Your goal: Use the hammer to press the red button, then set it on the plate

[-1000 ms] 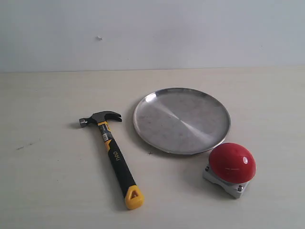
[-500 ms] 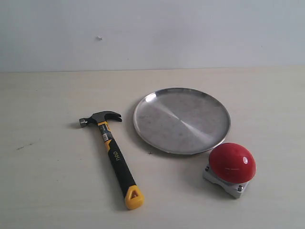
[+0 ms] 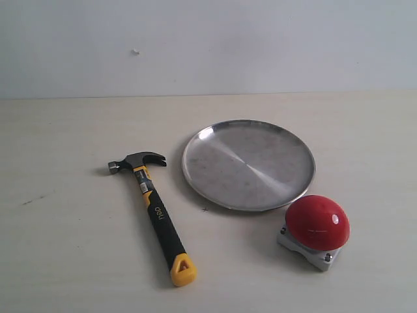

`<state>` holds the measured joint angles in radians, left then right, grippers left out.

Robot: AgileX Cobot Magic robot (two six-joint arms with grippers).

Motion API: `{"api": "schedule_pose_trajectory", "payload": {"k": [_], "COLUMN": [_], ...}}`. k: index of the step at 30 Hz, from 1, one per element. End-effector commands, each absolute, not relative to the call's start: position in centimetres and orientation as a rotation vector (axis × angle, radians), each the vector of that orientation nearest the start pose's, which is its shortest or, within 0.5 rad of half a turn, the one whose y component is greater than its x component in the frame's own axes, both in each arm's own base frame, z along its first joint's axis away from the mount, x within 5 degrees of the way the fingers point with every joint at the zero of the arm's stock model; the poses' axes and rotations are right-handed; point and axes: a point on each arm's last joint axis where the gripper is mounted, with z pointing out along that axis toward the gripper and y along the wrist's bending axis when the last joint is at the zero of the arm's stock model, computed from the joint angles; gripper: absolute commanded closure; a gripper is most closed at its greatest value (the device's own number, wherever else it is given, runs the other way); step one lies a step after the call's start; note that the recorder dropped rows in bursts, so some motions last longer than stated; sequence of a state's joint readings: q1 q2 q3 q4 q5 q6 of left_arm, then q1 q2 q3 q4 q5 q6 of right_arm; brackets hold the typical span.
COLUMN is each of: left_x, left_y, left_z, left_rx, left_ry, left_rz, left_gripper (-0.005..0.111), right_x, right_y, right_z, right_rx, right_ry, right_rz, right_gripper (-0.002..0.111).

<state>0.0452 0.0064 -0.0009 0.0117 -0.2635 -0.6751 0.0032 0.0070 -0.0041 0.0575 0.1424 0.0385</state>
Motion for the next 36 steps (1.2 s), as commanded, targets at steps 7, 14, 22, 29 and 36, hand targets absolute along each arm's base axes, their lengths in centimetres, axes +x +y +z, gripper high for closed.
{"api": "schedule_pose_trajectory", "payload": {"k": [7, 14, 22, 29, 36], "left_x": [9.8, 17.4, 20.9, 21.8, 27.3], "left_y": [-1.6, -1.3, -0.1, 5.3, -3.1], "left_z": [34.5, 36.7, 38.2, 38.0, 30.6], "left_rx": [-0.245, -0.165, 0.428, -0.117, -0.113], "left_ry": [1.346, 1.638, 1.582, 2.004, 2.921], "left_rz": [-0.62, -0.442, 0.285, 0.785, 0.034], "left_gripper": [0.107, 0.107, 0.107, 0.107, 0.107], "right_x": [5.6, 5.6, 5.6, 5.6, 5.6], "right_y": [0.0, 0.0, 0.0, 0.0, 0.0], "right_z": [20.1, 20.1, 20.1, 20.1, 20.1], "right_rx": [0.071, 0.071, 0.073, 0.073, 0.073], "right_ry": [1.614, 1.614, 1.614, 1.614, 1.614], "right_rz": [0.073, 0.073, 0.076, 0.076, 0.076], "right_gripper": [0.108, 0.108, 0.108, 0.108, 0.108]}}
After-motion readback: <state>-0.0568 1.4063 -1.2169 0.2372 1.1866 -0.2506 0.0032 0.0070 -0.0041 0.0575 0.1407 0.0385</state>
